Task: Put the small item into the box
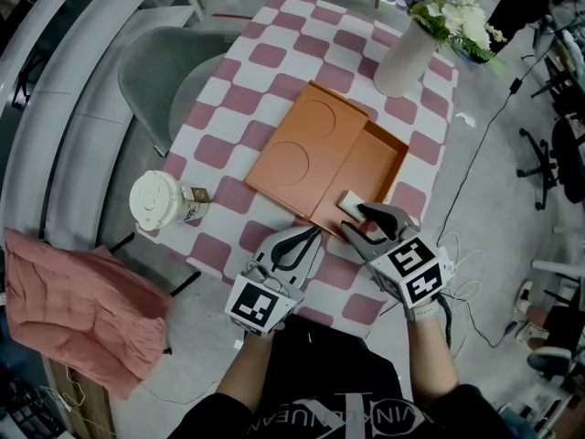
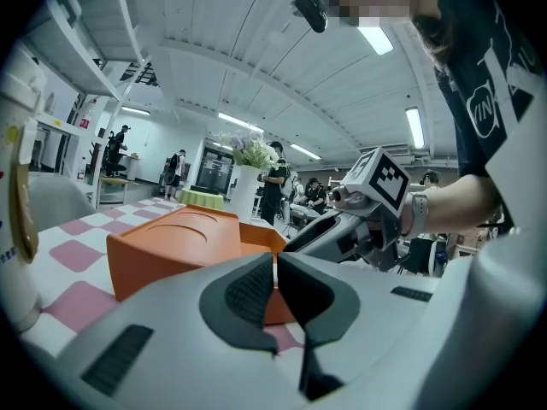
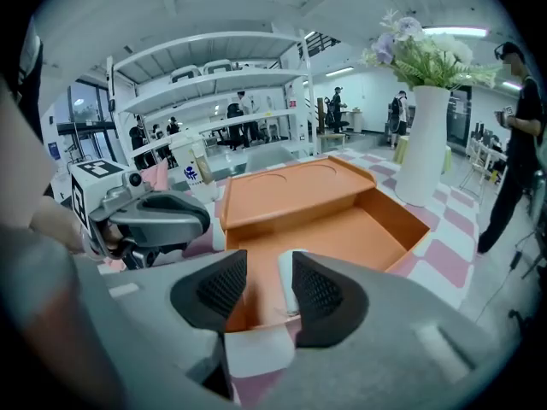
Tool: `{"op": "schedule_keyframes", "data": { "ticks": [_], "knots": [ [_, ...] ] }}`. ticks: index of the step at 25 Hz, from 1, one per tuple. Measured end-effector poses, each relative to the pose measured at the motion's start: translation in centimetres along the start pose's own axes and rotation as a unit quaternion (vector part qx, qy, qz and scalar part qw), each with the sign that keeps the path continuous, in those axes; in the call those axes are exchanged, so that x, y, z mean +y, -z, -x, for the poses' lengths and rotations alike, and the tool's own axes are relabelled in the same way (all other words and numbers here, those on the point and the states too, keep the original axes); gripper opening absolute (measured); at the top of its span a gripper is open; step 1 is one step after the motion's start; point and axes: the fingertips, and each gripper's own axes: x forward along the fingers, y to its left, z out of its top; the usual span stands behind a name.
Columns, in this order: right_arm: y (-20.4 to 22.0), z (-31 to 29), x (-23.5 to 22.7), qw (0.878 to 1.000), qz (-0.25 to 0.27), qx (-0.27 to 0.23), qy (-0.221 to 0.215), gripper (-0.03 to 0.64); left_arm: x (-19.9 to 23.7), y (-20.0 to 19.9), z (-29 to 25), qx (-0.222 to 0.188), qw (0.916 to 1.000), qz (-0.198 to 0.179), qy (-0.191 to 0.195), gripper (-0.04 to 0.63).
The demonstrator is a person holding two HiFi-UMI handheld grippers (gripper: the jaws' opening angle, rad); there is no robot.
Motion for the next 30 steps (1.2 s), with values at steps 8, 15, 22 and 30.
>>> {"op": "schedule_keyframes", "data": {
  "ticks": [8,15,22,30],
  "knots": [
    [-0.6,2.1,-0.1,0.998,-0.022,-0.064,0.0,0.109,-1.2,0.1,-0.2,-0.002,1.0,-0.004,0.004,0.02],
    [-1.3,4.2,-0.2,0.994,-0.026,-0.109,0.007,0.049,-1.5,-0.5,-0.2,-0.001,1.0,-0.005,-0.003,0.02],
    [-1.6,5.7,-0.4,0.991,-0.034,-0.13,0.016,0.008,-1.6,-1.7,-0.1,-0.007,0.9999,-0.01,-0.006,0.02],
    [-2.2,6.8,-0.6,0.988,-0.038,-0.15,0.019,0.006,-1.2,-3.0,-0.1,-0.019,0.9997,-0.009,-0.012,0.02]
  ]
}}
